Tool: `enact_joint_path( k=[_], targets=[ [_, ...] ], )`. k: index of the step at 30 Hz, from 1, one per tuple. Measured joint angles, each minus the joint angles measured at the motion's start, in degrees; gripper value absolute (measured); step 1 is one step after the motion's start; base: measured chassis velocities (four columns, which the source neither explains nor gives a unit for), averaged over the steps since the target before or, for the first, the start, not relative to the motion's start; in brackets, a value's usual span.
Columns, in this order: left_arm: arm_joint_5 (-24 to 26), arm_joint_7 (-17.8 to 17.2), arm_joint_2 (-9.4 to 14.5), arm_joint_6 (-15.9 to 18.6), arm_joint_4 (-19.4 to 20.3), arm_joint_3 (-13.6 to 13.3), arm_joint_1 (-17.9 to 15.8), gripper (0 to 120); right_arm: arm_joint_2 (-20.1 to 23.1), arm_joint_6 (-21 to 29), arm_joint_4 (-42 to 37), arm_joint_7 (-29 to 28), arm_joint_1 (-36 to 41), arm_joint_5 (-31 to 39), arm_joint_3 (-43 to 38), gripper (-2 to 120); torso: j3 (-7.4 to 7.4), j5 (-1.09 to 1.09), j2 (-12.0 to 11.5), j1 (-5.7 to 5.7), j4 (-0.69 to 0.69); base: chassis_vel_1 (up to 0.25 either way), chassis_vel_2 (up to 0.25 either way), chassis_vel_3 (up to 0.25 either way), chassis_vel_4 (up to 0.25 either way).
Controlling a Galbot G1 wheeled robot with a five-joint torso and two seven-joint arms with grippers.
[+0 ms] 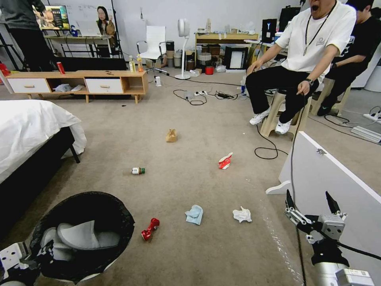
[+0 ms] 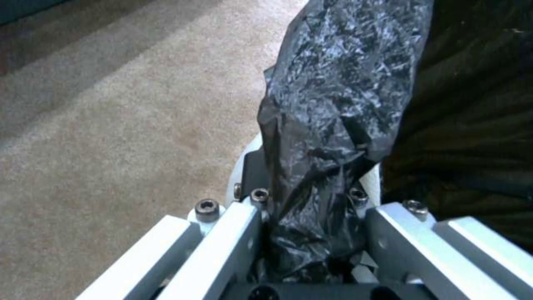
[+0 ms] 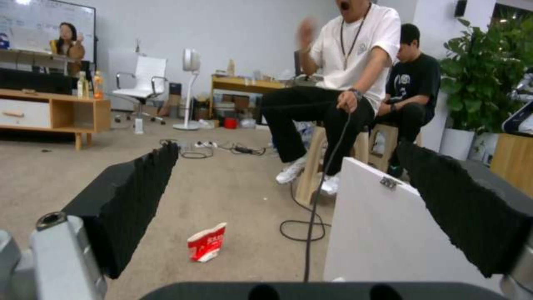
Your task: Pick up the trash bin and place the garbage on the floor into it.
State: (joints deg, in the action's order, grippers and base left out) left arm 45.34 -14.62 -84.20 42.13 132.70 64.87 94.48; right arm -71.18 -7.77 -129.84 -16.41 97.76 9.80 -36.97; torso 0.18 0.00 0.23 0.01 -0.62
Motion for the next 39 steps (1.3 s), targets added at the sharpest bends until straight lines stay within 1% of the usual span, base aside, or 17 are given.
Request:
enact_joint_path(
  k=[12, 36, 39],
  targets=[
    [-0.1, 0.2, -0.2, 0.0, -0.2, 0.0, -0.2, 7, 0.0, 0.0, 0.0, 0.0, 0.0, 0.0, 0.0, 100, 0.00, 0.00, 0.0, 0.00, 0.00, 0.014, 0.012, 0.011, 0.018],
    [-1.4, 0.7, -1.1, 0.0, -0.5, -0.4, -0.1, 7, 0.0, 0.0, 0.0, 0.0, 0.0, 0.0, 0.0, 100, 0.00, 0.00, 0.0, -0.01, 0.02, 0.055, 0.055, 0.058, 0.052],
    [-1.5, 0.9, -1.1, 0.0, -0.4, -0.4, 0.0, 7, 0.0, 0.0, 0.0, 0.0, 0.0, 0.0, 0.0, 100, 0.00, 0.00, 0.0, 0.00, -0.02, 0.000, 0.000, 0.000, 0.000]
  ],
)
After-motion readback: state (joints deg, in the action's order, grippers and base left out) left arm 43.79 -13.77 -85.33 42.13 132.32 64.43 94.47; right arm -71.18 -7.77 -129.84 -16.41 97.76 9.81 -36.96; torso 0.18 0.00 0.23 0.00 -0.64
